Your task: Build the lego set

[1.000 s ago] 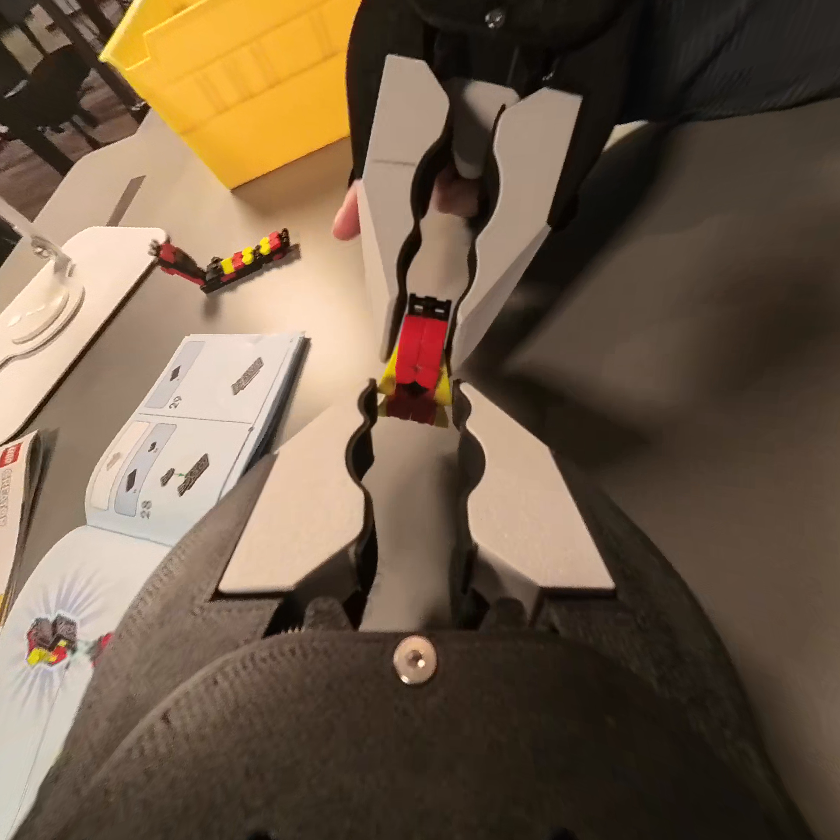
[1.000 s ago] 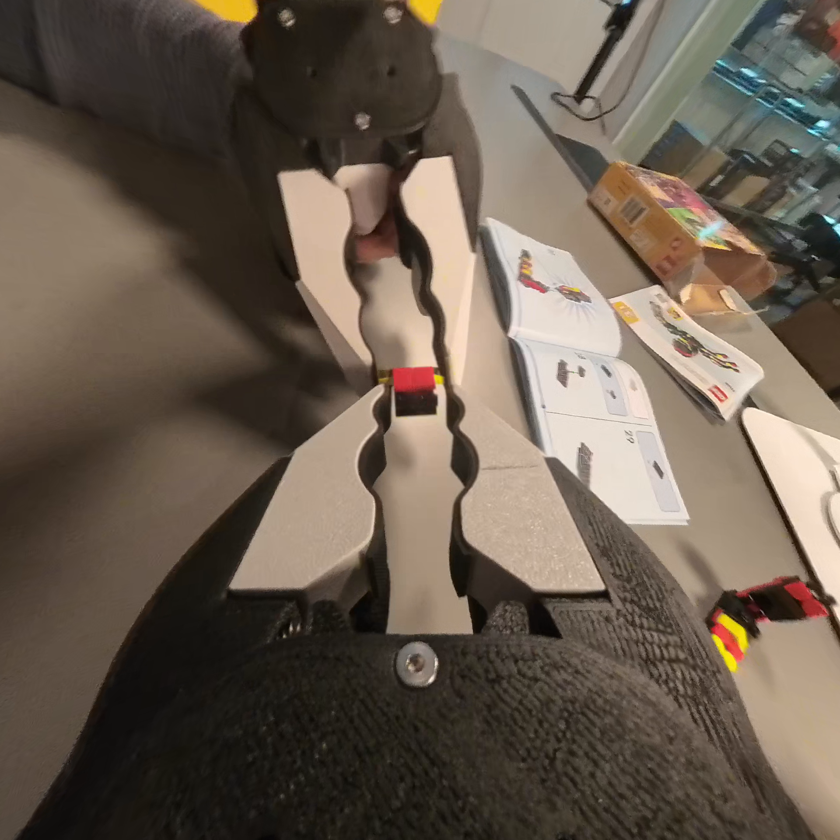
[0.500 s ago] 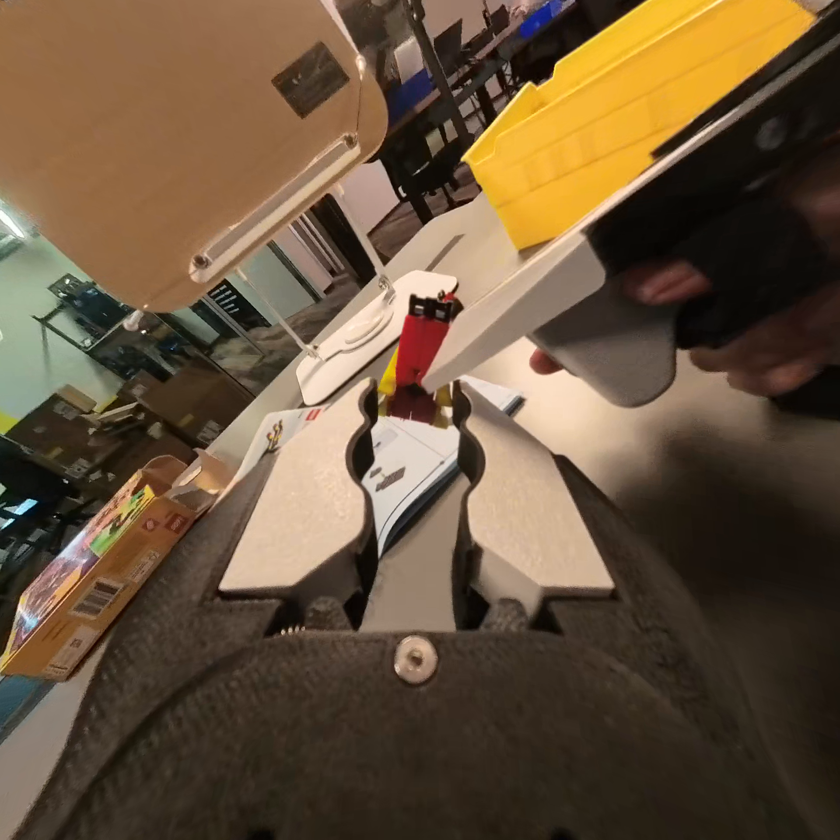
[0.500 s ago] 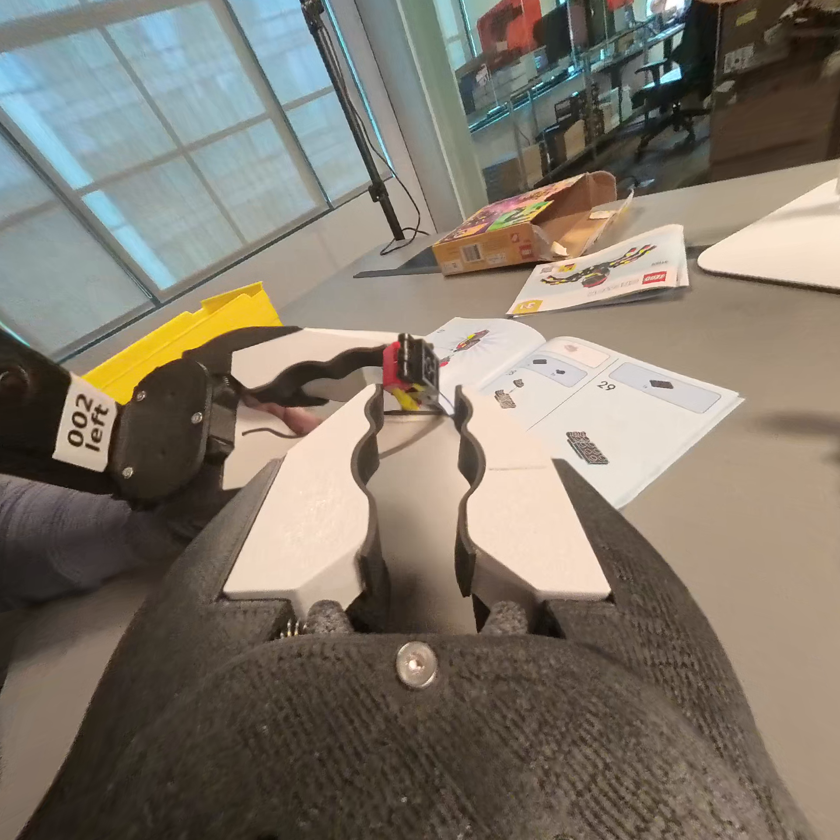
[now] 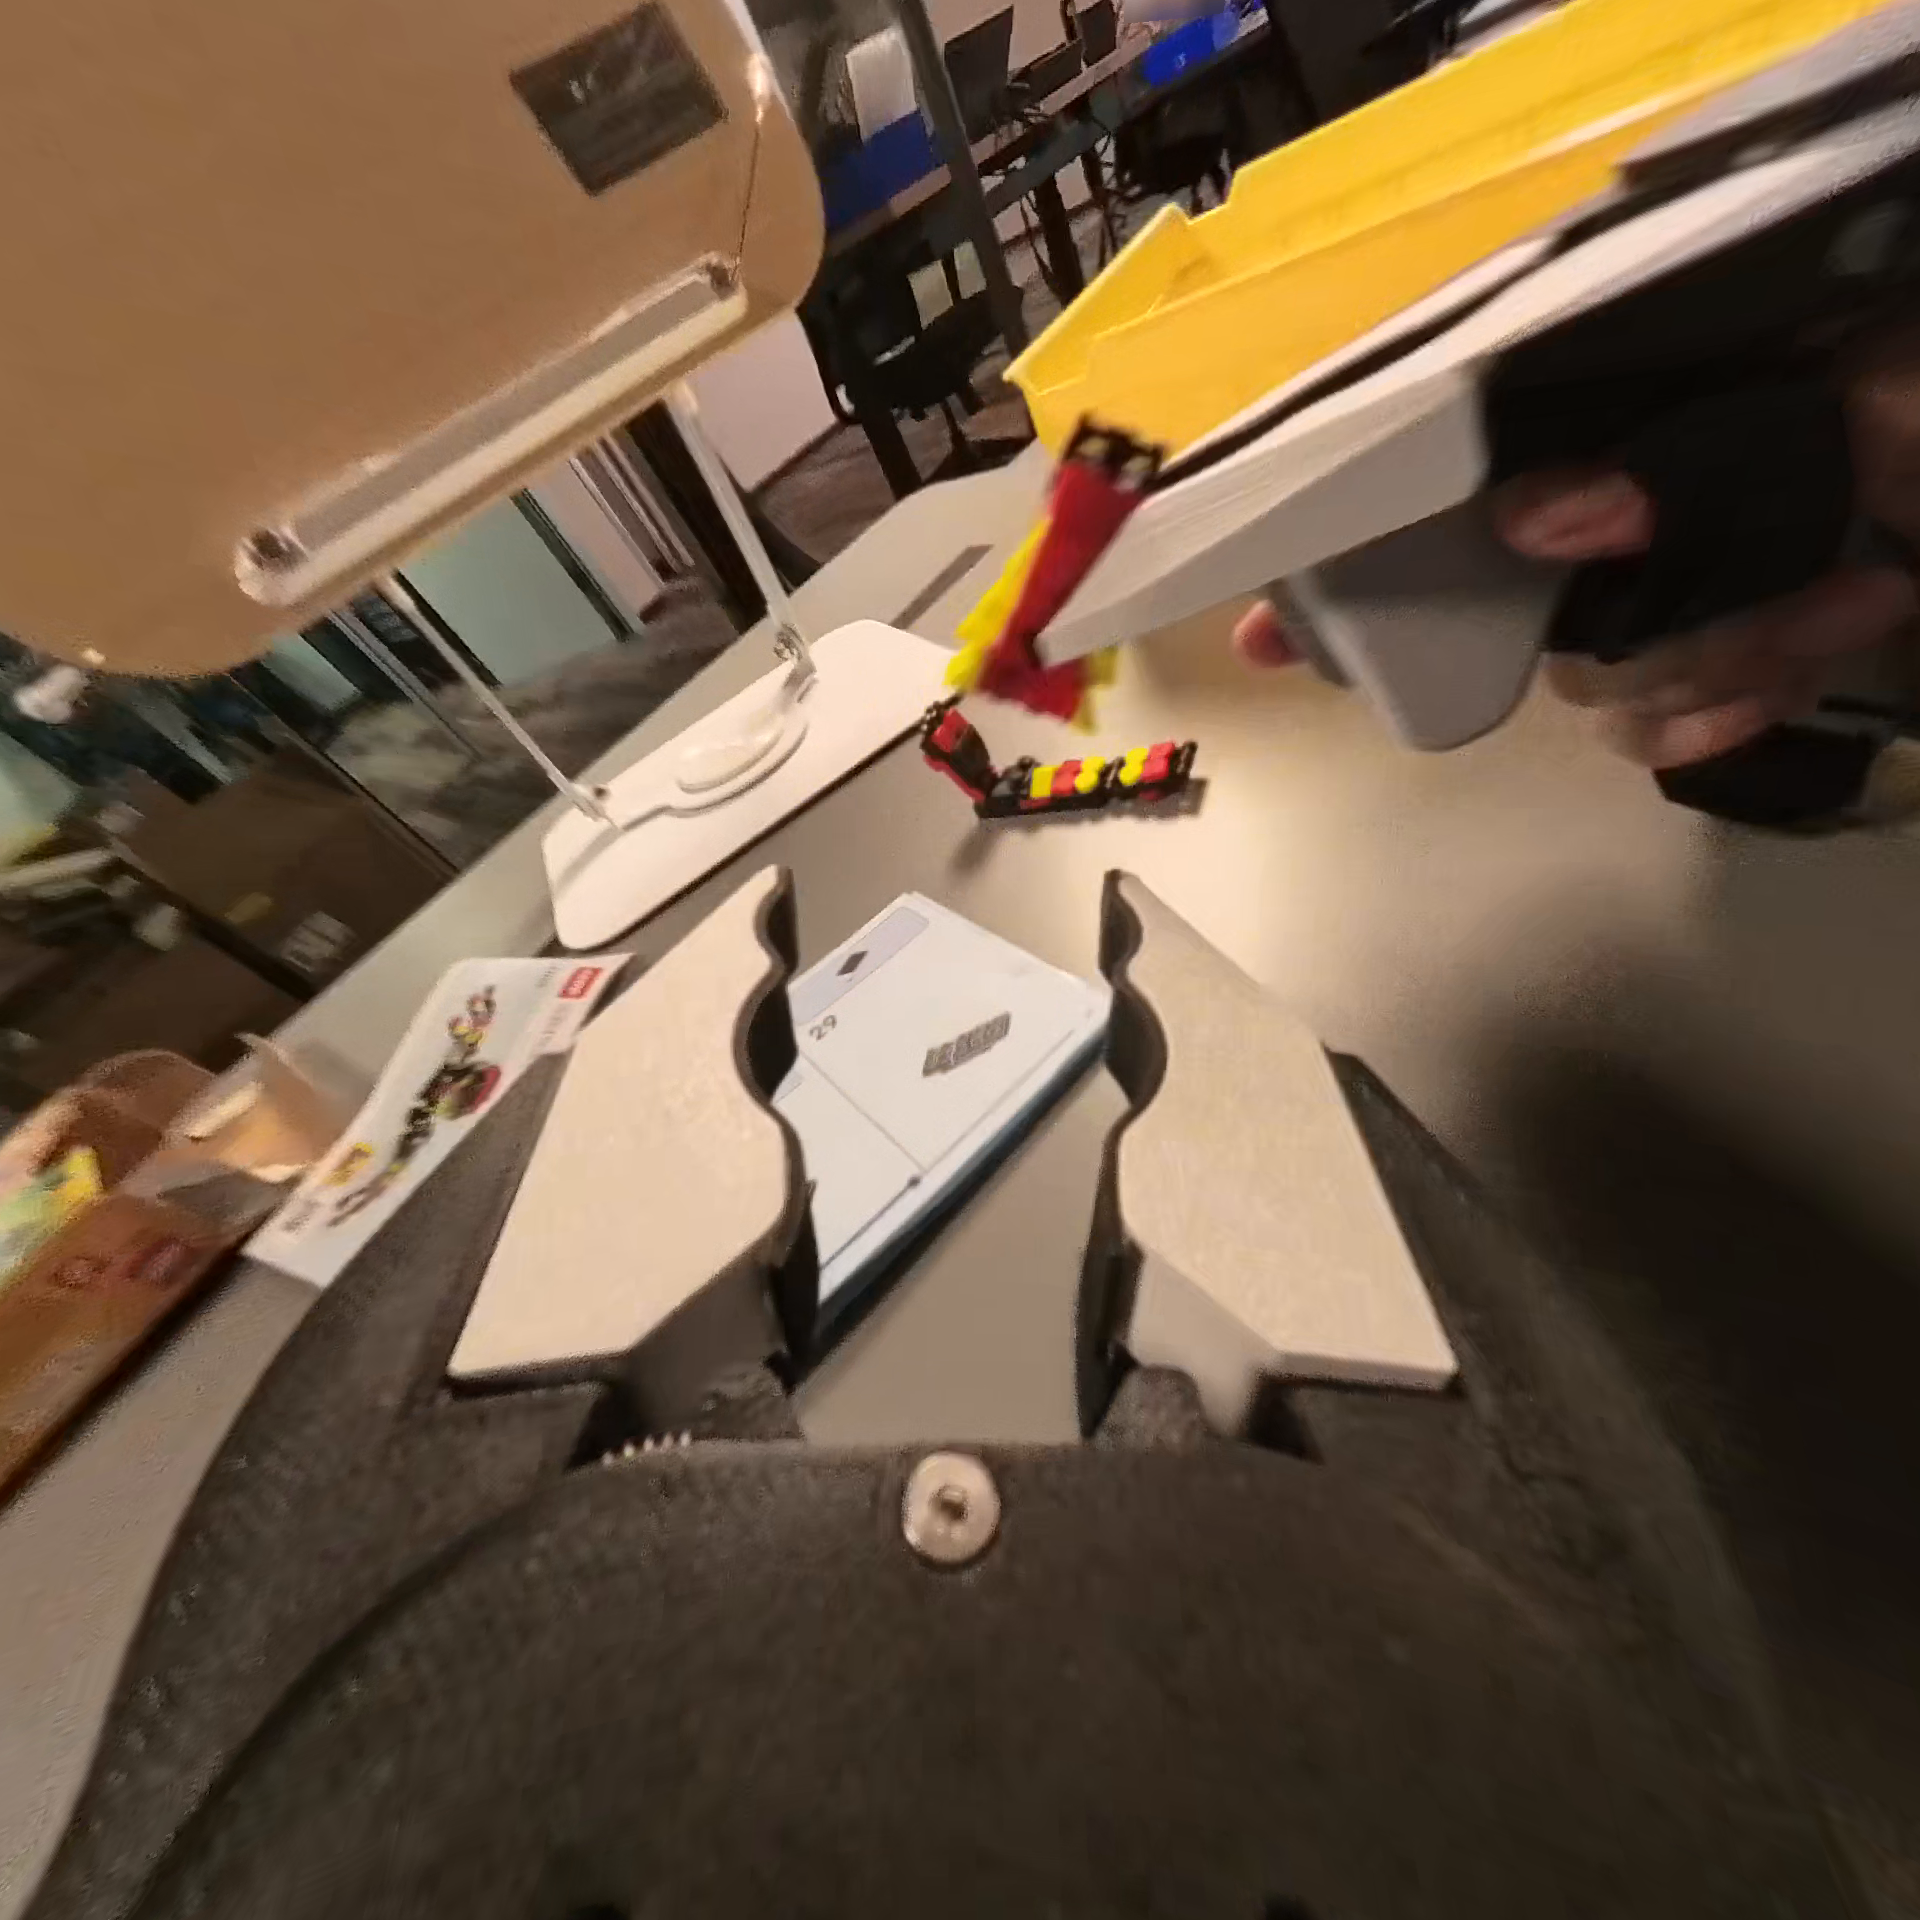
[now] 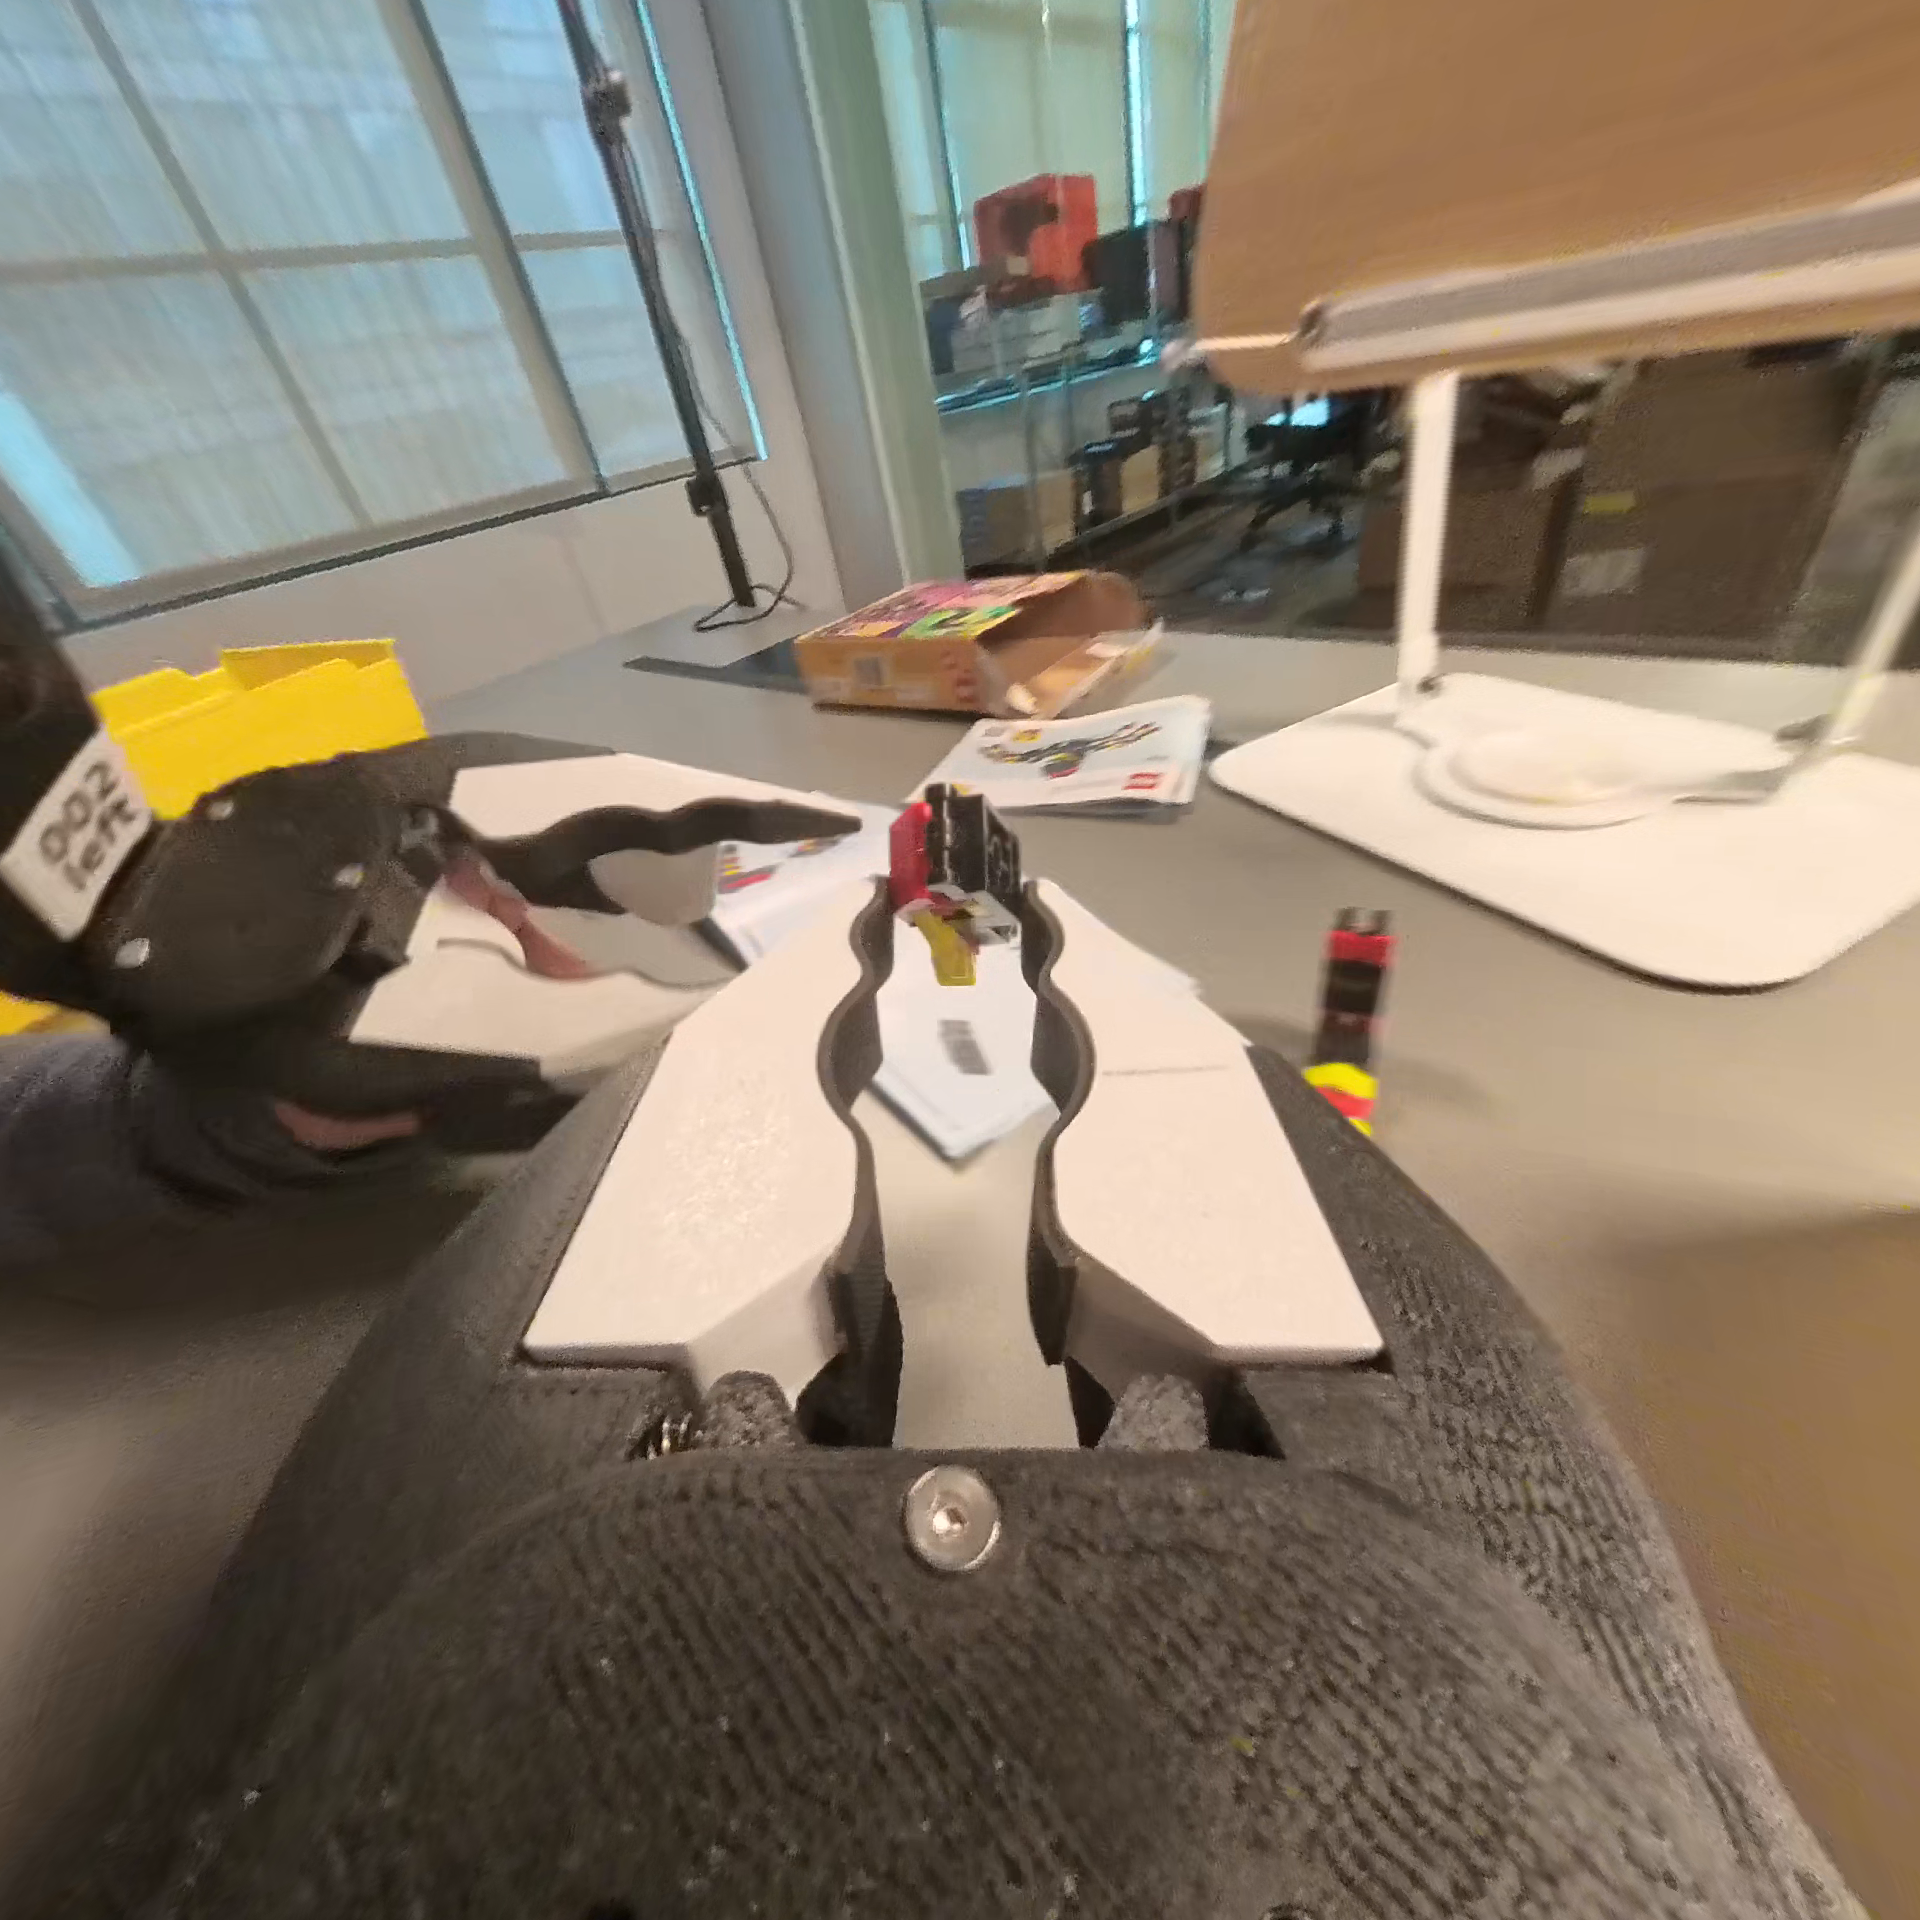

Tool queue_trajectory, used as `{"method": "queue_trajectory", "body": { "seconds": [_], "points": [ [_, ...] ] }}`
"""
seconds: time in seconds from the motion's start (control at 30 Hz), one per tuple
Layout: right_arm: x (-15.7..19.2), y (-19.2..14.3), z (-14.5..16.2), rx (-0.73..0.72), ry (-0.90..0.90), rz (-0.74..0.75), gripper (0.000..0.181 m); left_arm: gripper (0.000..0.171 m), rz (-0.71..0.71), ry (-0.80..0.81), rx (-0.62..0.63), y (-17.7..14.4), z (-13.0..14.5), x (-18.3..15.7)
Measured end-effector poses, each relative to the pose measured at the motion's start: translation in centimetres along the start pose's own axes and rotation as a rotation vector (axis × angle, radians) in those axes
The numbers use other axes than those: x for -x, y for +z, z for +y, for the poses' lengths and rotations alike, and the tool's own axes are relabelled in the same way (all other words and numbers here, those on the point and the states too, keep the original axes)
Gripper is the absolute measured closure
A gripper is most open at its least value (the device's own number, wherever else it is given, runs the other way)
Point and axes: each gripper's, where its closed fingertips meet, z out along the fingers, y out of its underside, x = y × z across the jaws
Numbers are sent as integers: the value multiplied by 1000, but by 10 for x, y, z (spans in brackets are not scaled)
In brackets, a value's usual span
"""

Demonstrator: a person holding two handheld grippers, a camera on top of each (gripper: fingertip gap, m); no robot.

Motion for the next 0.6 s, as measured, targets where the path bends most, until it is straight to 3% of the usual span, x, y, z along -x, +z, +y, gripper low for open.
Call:
{"method": "queue_trajectory", "body": {
  "seconds": [0.17,0.33,0.53,0.6],
  "points": [
    [-33,-26,-7,-42,-107,35,159,125,121,-207,122,62,1,4],
    [-28,-35,-15,-149,-110,-58,159,118,198,-285,294,125,20,3],
    [-34,-38,-21,-194,-53,-73,159,126,285,-279,424,148,35,-4],
    [-34,-38,-21,-196,-56,-71,159,135,320,-272,432,151,37,-9]
  ]
}}
